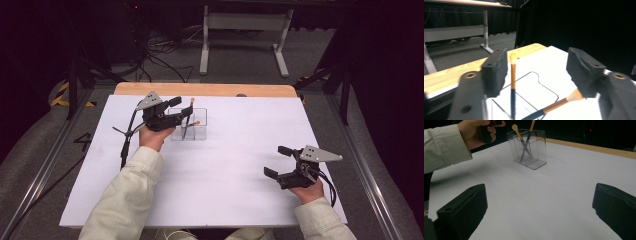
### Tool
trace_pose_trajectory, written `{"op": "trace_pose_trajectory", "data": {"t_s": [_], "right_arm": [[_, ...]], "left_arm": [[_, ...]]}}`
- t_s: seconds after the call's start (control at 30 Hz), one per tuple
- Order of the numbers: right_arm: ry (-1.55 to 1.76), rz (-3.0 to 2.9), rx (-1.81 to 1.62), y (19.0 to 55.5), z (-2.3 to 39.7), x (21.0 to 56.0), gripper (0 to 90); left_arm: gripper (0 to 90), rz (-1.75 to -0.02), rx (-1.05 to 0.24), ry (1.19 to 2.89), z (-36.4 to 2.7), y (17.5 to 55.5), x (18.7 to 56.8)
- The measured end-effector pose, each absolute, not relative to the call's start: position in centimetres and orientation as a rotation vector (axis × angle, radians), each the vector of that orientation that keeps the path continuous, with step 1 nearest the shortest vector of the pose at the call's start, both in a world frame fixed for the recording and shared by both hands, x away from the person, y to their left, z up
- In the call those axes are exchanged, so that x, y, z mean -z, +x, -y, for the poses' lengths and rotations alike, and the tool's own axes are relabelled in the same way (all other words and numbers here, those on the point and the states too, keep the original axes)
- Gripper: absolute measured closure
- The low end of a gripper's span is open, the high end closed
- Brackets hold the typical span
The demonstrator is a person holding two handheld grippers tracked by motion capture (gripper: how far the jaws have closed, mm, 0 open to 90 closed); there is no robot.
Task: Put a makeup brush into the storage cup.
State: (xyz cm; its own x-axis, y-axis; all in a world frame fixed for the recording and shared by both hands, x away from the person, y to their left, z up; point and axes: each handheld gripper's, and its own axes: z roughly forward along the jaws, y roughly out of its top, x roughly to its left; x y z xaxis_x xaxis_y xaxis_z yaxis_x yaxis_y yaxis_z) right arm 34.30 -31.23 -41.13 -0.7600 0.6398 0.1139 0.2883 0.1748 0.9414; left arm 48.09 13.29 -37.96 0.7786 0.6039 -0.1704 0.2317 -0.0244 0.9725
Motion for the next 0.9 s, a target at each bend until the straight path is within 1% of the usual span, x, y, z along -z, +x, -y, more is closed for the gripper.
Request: {"op": "trace_pose_trajectory", "data": {"t_s": [0.07,0.37,0.63,0.87,0.9], "right_arm": [[0.882,-2.149,-1.608,34.3,31.2,41.2,0.1],[0.887,-2.139,-1.595,34.4,31.3,41.1,0.0],[0.884,-2.125,-1.593,34.4,31.5,41.0,0.1],[0.887,-2.111,-1.593,34.6,31.6,41.0,0.0],[0.891,-2.110,-1.591,34.6,31.7,41.0,0.1]], "left_arm": [[26.4,-0.667,-0.334,1.610,-13.4,47.7,37.7],[17.1,-0.593,-0.329,1.643,-14.3,44.6,36.7],[11.6,-0.588,-0.291,1.674,-15.4,42.7,36.8],[8.9,-0.580,-0.300,1.671,-16.9,40.5,36.7],[7.3,-0.558,-0.313,1.690,-17.2,39.9,36.8]]}}
